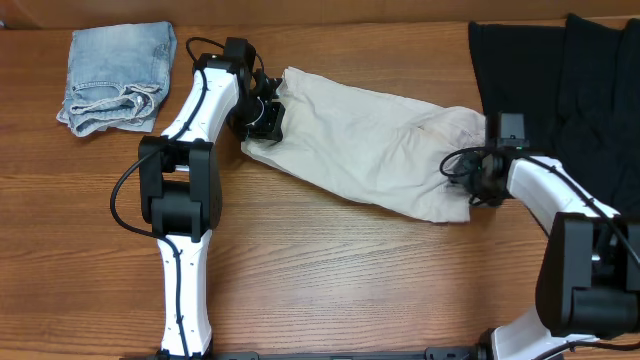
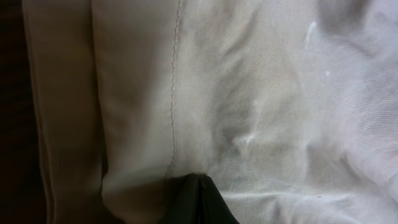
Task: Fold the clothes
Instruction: 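Grasp the right end of the folded shorts with right gripper, then fold the right end leftward over the left half with right gripper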
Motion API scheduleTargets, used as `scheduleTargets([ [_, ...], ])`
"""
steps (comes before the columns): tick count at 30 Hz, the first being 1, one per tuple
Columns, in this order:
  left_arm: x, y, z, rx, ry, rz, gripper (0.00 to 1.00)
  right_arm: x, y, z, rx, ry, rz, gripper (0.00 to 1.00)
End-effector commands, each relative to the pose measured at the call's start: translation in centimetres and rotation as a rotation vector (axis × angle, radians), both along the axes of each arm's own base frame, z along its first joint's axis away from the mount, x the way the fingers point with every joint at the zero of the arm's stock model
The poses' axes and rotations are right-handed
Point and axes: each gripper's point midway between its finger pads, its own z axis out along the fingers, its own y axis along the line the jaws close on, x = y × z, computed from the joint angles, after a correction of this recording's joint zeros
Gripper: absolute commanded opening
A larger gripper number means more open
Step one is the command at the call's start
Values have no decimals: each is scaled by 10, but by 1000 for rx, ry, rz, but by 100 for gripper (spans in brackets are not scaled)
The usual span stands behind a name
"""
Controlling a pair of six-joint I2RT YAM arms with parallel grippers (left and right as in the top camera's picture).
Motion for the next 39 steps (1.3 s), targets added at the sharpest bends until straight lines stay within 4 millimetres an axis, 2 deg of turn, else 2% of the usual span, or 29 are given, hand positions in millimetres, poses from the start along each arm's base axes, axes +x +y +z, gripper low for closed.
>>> scheduleTargets([
  [1,-6,17,-22,101,40,19,4,-26,14,-30,56,85,-85,5],
  [5,-10,20,-23,114,62,38,4,-17,23,-27,135,50,-99,4],
  [6,-12,31,-24,160,97,117,4,-12,24,-22,186,34,-103,4],
  [8,-17,36,-24,154,140,170,4,-2,28,-11,277,-3,-47,4],
  [9,-21,33,-21,114,171,193,4,8,34,7,383,-50,42,4],
  [10,-27,19,-15,24,211,190,4,10,33,17,429,-65,78,4],
  [14,-37,3,-10,-29,256,175,4,12,30,53,527,-99,205,4],
  [15,-38,1,-10,-26,256,170,4,12,30,58,531,-106,223,4],
  [18,-39,-6,-10,-24,257,165,4,15,31,99,517,-146,292,4],
  [19,-40,-8,-10,-23,261,168,4,18,33,120,517,-177,306,4],
  [20,-40,-9,-10,-26,263,166,4,20,35,130,516,-194,315,4],
  [21,-41,-10,-10,-25,264,163,4,22,39,150,503,-231,337,4],
  [24,-41,-12,-10,-22,261,156,4,24,55,187,466,-297,370,4],
  [25,-41,-13,-10,-22,258,155,4,25,63,194,440,-304,370,4],
  [27,-40,-14,-11,-24,252,153,4,28,77,197,380,-298,364,4],
  [31,-38,-16,-11,-25,244,149,4,39,107,181,216,-265,264,4],
  [34,-37,-16,-11,-27,238,149,4,55,152,174,150,-322,227,4],
  [39,-37,-19,-11,-26,232,141,4,79,220,164,233,-417,245,4],
])
